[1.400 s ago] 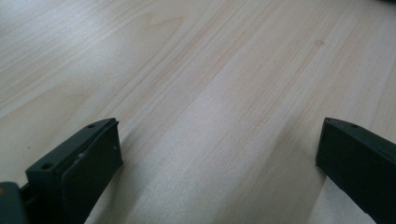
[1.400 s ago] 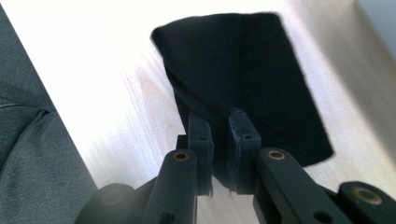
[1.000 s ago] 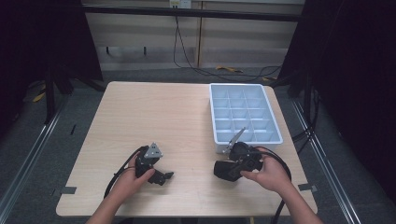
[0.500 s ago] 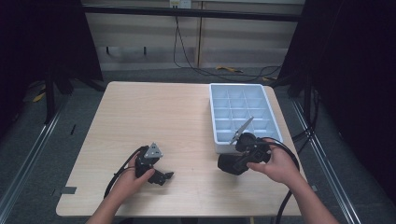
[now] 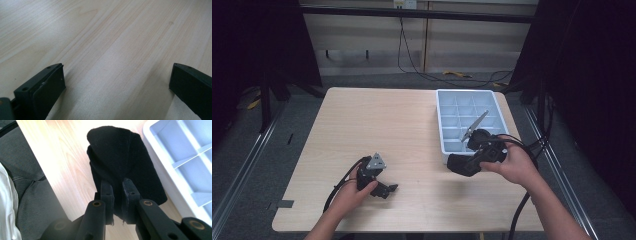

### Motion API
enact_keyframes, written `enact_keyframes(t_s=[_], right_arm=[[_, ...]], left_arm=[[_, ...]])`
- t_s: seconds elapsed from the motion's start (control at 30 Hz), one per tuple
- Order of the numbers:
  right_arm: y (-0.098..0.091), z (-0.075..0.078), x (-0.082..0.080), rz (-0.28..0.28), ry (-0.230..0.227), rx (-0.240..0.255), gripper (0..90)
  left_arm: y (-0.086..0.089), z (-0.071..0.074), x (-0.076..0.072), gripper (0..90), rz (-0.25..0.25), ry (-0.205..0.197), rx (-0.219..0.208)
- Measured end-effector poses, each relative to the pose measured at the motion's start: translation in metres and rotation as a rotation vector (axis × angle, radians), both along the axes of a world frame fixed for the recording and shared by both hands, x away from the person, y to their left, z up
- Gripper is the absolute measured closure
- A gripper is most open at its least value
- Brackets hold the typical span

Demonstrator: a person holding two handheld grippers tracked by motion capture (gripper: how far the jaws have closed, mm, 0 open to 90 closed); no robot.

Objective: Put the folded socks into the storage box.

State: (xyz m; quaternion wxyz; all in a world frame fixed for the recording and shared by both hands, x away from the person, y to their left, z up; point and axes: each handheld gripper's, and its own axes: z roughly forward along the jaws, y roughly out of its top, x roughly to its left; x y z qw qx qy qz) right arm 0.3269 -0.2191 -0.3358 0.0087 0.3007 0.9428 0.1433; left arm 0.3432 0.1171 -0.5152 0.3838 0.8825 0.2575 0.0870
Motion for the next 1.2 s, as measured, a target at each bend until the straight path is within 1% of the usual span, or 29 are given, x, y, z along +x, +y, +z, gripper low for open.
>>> enact_keyframes(t_s=[0.03,0.2,0.23,0.27,0.3,0.37,0.4,0.5,0.6,0.67,0.77,0.83,0.87,0.9,0.97,1.03,1.17,1.2], right_arm=[[0.000,0.003,0.003,-0.002,0.002,-0.002,81.8],[0.001,0.009,0.008,-0.004,0.004,-0.013,81.8],[0.001,0.012,0.011,-0.016,0.010,-0.014,81.8],[0.000,0.013,0.013,-0.011,0.004,-0.020,81.7],[0.000,0.014,0.014,-0.007,0.007,-0.023,81.8],[0.000,0.015,0.015,-0.012,0.002,-0.020,81.7],[0.000,0.016,0.018,-0.011,-0.002,-0.034,81.7],[0.000,0.018,0.020,-0.018,-0.003,-0.034,81.7],[-0.001,0.023,0.025,-0.036,-0.014,-0.027,81.7],[-0.002,0.025,0.028,-0.030,-0.025,-0.029,81.7],[-0.002,0.028,0.033,-0.043,-0.031,-0.029,81.7],[-0.002,0.028,0.034,-0.046,-0.032,-0.026,81.7],[-0.002,0.028,0.039,-0.051,-0.038,-0.026,81.7],[-0.001,0.028,0.041,-0.062,-0.039,-0.032,81.7],[-0.001,0.026,0.044,-0.062,-0.038,-0.031,81.7],[0.000,0.025,0.048,-0.072,-0.041,-0.043,81.7],[0.003,0.021,0.055,-0.073,-0.050,-0.059,81.7],[0.004,0.021,0.057,-0.082,-0.046,-0.056,81.7]], left_arm=[[0.000,0.000,0.000,0.0,0.000,0.000,0.000],[0.000,0.000,0.000,0.0,0.000,0.000,0.000],[0.000,0.000,0.000,0.0,0.000,0.000,0.000],[0.000,0.000,0.000,0.0,0.000,0.000,0.000],[0.000,0.000,0.000,0.0,0.000,0.000,0.000],[0.000,0.000,0.000,0.0,0.000,0.000,0.000],[0.000,0.000,0.000,0.0,0.000,0.001,0.000],[0.000,0.000,0.000,0.0,0.000,0.001,0.000],[0.000,0.000,0.000,0.0,0.001,0.001,0.000],[0.000,0.000,0.000,0.0,0.001,0.001,0.000],[0.000,0.000,0.000,0.0,-0.001,0.003,0.001],[0.000,0.000,0.000,0.0,-0.001,0.002,0.001],[0.000,0.000,0.000,0.0,-0.001,0.002,0.001],[0.000,0.000,0.000,0.0,-0.001,0.003,0.002],[0.000,0.000,0.000,0.0,-0.001,0.003,0.002],[0.000,0.000,0.000,0.0,-0.001,0.002,0.002],[0.000,0.000,0.000,0.0,-0.001,0.002,0.002],[0.000,0.000,0.000,0.0,-0.001,0.002,0.002]])
